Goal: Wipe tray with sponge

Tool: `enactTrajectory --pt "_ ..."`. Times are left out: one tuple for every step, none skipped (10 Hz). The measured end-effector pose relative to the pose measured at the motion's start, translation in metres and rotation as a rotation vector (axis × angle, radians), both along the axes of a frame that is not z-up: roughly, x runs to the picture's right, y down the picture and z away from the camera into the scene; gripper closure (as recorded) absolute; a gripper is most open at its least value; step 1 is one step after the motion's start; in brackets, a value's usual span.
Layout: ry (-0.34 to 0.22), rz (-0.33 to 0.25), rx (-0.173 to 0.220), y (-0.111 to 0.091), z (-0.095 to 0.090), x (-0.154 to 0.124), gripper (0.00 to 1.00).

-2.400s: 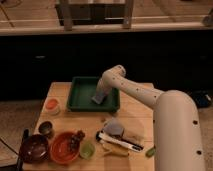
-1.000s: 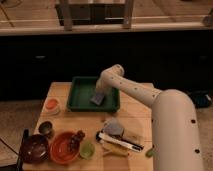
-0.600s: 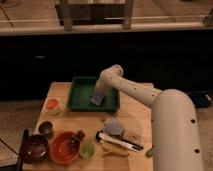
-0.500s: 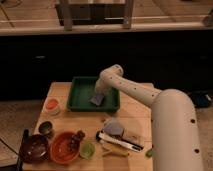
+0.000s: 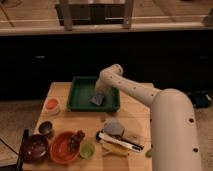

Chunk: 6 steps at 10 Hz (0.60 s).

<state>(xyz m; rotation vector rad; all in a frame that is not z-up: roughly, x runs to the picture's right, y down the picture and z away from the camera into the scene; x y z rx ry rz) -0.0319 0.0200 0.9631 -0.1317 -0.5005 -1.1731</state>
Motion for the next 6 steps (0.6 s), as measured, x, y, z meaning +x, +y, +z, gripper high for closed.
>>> enactTrajectory --pt "-0.001 -0.003 -0.001 0.0006 -0.0002 0.0005 0.98" --pt "-0.001 -0.007 -0.003 0.0012 -0.0006 0.0005 0.98" --pt "-0.002 -0.013 -0.005 0.0023 -0.0009 0.0004 0.98" --pt "-0.003 -0.015 -0.006 0.0028 -0.0011 0.0003 0.98" --pt "-0.004 -0.021 -0.008 0.0037 -0.0014 0.0006 0.98" --pt "-0.005 -0.025 -0.01 0.0044 -0.0017 0.0006 0.98"
